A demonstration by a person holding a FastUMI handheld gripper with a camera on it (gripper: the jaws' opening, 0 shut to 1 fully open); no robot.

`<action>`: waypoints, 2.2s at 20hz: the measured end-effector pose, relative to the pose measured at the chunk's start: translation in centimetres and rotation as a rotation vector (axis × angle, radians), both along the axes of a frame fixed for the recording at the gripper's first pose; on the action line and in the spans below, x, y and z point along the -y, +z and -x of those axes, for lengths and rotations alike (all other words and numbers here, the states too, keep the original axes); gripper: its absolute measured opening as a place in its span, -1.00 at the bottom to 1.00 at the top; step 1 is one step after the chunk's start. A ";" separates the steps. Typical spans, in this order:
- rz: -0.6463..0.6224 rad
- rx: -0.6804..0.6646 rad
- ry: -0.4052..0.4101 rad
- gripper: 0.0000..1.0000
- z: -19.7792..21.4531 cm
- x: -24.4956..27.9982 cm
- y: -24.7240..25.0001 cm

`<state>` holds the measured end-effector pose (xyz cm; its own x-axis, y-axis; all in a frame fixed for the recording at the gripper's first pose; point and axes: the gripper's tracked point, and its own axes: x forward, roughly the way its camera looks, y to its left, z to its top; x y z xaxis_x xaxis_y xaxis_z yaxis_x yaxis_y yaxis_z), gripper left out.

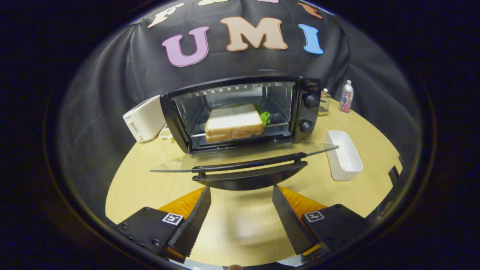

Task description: Open the toaster oven, put the food inside, and close the toaster oven door.

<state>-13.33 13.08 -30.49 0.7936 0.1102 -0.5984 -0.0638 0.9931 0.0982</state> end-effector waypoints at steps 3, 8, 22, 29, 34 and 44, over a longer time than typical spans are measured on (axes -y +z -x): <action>0.003 0.045 0.012 1.00 -2.4 -0.4 1.8; 0.003 0.088 0.023 1.00 -5.3 -1.2 3.9; -0.053 0.202 0.017 0.99 -11.4 -3.1 8.4; -0.028 0.189 0.024 1.00 -11.1 -2.8 7.8; -0.001 0.206 -0.006 1.00 -9.8 -0.8 9.0; 0.064 0.398 0.010 0.99 -9.9 1.0 20.4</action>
